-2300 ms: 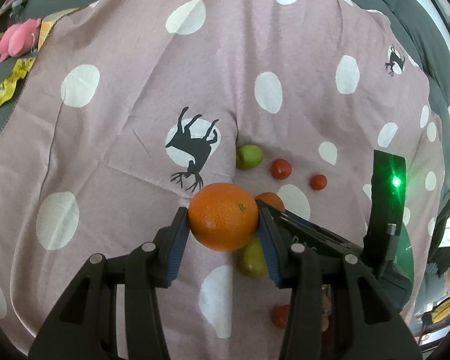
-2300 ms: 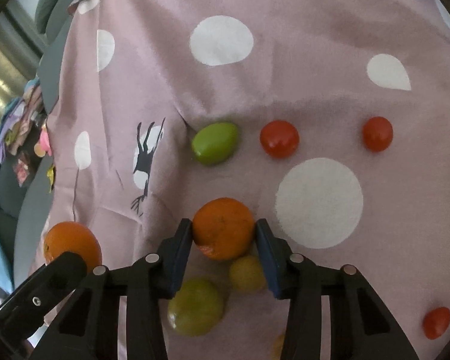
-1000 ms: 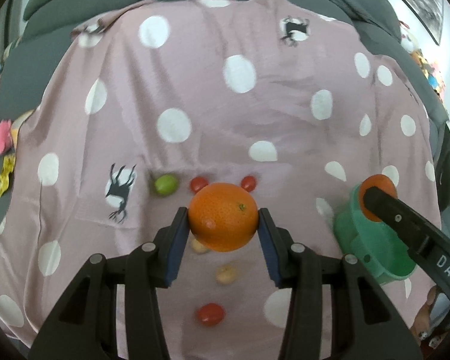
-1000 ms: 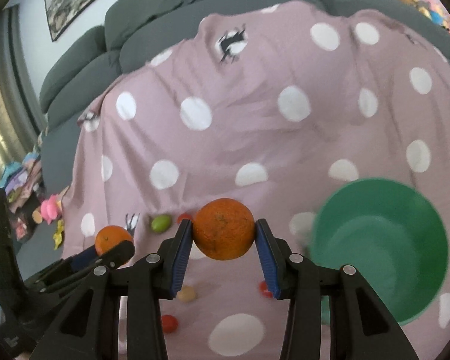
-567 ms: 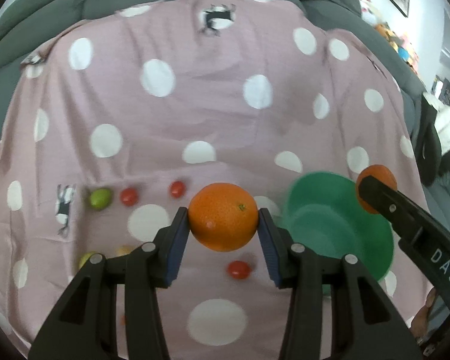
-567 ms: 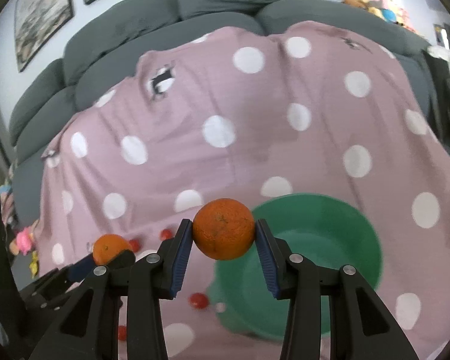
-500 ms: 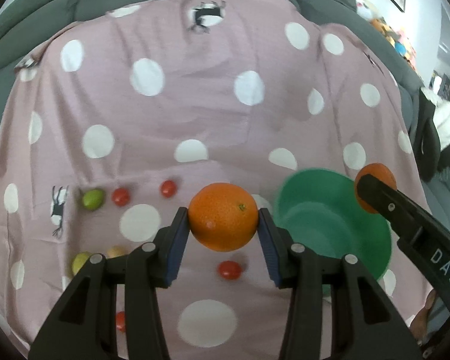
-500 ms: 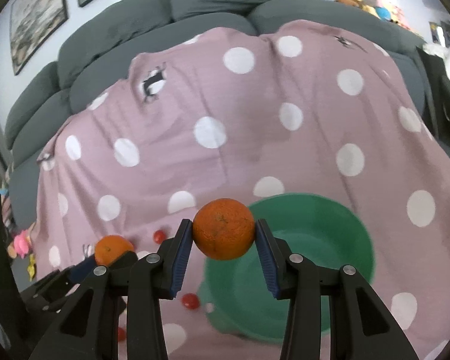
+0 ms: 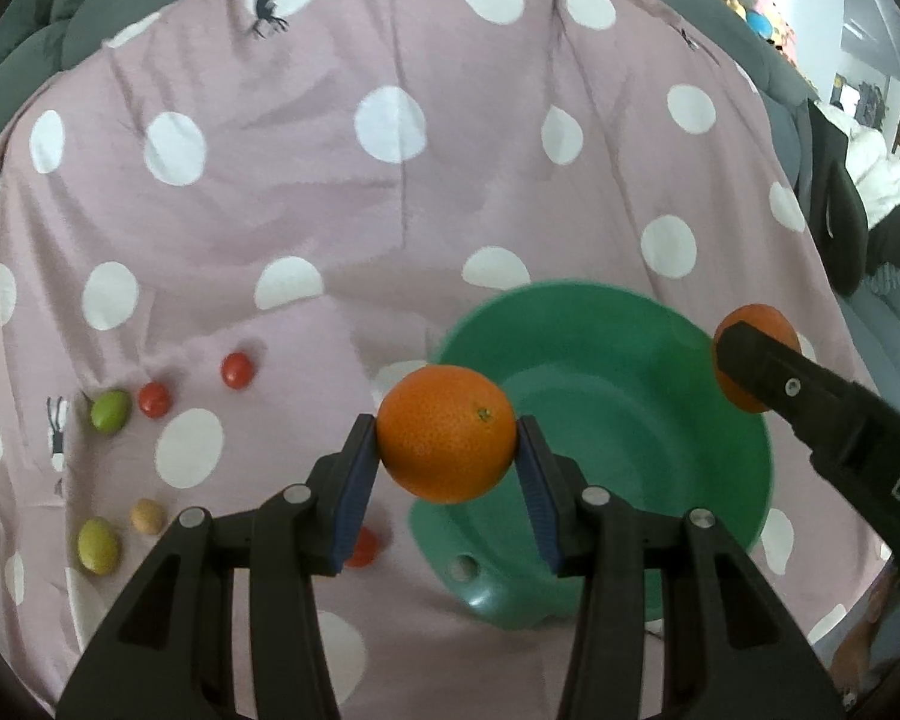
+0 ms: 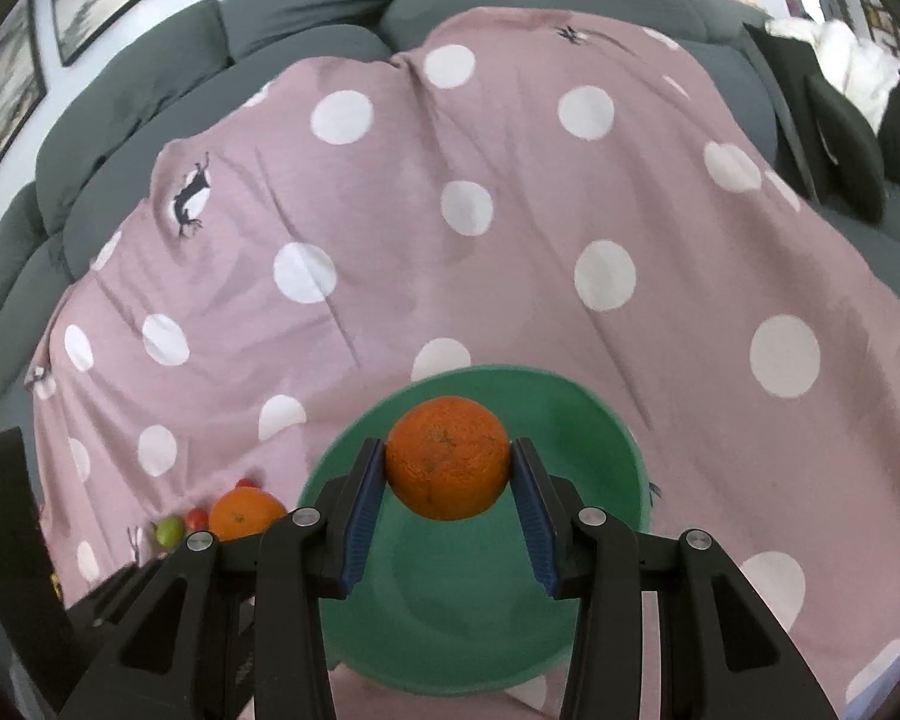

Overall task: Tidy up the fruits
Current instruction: 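Carry the orange with the left tool over the green bowl while the right tool carries the tangerine there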

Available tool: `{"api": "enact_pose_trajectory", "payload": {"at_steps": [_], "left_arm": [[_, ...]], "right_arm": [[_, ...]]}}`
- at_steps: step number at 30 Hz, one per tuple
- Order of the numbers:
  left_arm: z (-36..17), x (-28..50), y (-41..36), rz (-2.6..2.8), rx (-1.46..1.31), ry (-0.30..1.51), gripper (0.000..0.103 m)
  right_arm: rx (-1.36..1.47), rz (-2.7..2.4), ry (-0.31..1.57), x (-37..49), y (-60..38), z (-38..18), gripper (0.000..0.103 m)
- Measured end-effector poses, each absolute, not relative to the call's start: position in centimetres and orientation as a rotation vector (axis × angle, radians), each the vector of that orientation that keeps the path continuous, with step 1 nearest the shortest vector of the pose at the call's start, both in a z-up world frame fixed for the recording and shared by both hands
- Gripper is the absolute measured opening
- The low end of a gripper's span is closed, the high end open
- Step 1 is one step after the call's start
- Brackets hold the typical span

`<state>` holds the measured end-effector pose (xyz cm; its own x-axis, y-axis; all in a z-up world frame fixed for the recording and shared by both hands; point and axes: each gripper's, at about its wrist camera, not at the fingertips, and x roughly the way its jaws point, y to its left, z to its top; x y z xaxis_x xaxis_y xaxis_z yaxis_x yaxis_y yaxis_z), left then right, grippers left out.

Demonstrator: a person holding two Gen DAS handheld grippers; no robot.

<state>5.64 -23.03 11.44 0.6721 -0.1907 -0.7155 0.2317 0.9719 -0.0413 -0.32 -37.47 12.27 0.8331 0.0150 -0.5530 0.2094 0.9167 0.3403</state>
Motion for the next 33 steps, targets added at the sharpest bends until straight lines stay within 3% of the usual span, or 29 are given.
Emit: {"api": "enact_pose_trajectory", "payload": {"at_steps": [33], "left_arm": [[8.0, 5.2, -27.3, -0.259, 0.194, 0.855, 0.046]], "right_arm": [[0.369, -0.258, 0.745, 1.7, -38.9, 8.7, 0.045]]}}
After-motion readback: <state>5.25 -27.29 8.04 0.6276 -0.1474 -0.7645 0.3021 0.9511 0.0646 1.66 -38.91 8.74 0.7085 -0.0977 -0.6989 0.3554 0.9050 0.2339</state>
